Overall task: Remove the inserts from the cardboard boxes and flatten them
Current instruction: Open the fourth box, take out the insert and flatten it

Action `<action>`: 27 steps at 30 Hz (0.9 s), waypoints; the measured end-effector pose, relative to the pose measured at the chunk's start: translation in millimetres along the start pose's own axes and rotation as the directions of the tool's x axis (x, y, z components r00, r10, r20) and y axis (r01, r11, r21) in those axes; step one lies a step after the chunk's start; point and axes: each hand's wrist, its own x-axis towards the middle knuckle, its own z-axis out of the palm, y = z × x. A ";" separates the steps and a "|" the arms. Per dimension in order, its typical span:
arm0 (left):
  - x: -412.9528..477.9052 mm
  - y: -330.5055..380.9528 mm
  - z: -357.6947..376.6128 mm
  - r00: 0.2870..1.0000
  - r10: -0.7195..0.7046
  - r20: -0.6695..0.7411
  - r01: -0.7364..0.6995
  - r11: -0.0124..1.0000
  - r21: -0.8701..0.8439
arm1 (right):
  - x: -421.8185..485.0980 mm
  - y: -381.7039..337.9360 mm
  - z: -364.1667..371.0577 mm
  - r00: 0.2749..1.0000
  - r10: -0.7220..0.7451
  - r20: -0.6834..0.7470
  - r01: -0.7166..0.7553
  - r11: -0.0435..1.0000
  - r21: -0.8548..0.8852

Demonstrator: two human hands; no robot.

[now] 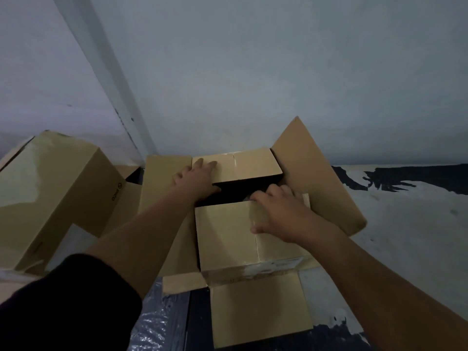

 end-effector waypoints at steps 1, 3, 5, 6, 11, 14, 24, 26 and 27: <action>3.8 -0.9 -1.7 1.000 0.009 0.001 -0.009 1.000 0.030 | -5.0 -1.3 -4.1 1.000 -0.005 -0.016 0.005 1.000 -0.005; 10.5 -4.9 -3.0 0.999 0.047 -0.011 -0.046 0.994 0.096 | -14.9 -3.9 -11.0 0.998 -0.024 -0.065 0.022 0.999 -0.029; 16.6 -8.7 -4.2 0.998 0.056 -0.020 -0.054 0.994 0.091 | -23.3 -5.2 -14.3 0.993 -0.043 -0.113 0.038 0.998 -0.049; 19.6 -9.9 -5.1 0.998 0.057 -0.026 -0.055 0.996 0.071 | -27.0 -5.5 -15.2 0.991 -0.045 -0.127 0.039 0.998 -0.053; 25.1 -10.4 -24.6 0.988 0.063 -0.142 -0.073 0.995 -0.066 | -41.3 -4.8 -26.2 0.986 -0.018 -0.165 0.008 0.998 -0.063; 20.9 -13.5 -40.1 0.976 0.079 -0.203 -0.097 0.992 -0.083 | -48.2 -0.6 -39.6 0.989 0.039 -0.146 -0.053 0.994 -0.100; -11.3 -28.6 -84.5 0.978 -0.005 -0.210 -0.027 0.989 -0.149 | -63.1 18.5 -63.2 0.973 0.195 -0.121 -0.213 0.964 -0.159; -18.4 -32.8 -89.0 0.975 -0.056 -0.214 0.007 0.975 -0.222 | -62.5 21.2 -62.6 0.964 0.162 -0.209 -0.193 0.971 -0.139; -22.0 -35.0 -91.1 0.974 -0.077 -0.212 0.020 0.966 -0.258 | -62.4 22.0 -62.1 0.955 0.147 -0.259 -0.182 0.976 -0.119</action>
